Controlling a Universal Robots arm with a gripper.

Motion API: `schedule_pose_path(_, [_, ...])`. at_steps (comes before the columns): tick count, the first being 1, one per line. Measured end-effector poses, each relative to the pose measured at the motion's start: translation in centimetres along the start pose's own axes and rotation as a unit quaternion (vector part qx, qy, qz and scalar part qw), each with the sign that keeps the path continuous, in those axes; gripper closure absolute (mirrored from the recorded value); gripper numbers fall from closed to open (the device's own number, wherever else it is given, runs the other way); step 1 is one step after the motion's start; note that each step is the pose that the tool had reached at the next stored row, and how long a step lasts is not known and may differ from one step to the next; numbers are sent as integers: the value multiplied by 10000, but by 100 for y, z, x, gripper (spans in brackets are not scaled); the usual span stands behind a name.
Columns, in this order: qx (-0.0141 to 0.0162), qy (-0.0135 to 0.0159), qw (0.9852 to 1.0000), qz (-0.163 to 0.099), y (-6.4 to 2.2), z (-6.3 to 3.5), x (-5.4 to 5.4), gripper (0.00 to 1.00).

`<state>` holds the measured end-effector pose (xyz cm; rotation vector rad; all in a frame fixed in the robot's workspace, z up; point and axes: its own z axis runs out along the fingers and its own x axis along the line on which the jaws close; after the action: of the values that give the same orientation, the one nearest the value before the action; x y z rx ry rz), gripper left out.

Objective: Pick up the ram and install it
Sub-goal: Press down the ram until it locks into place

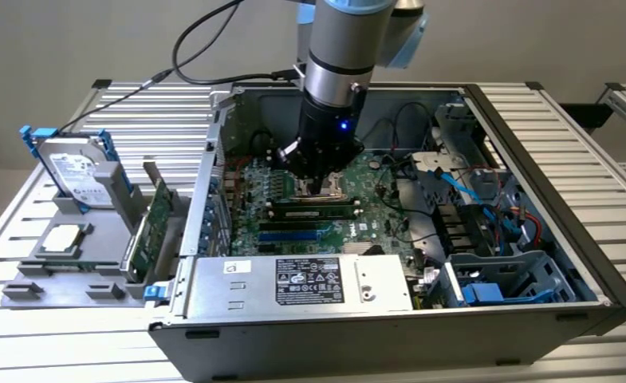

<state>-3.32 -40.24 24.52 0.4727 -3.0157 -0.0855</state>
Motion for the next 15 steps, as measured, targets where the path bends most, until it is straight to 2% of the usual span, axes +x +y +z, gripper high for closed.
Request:
schedule_pose_path(6, [-38, -33, 9988, 479, 0, 0, 0, 89])
schedule_pose_path(12, [-73, -70, 9956, 936, 0, 0, 0, 89])
schedule_pose_path(15, [-65, -114, 9942, 1069, 1, 0, 0, 89])
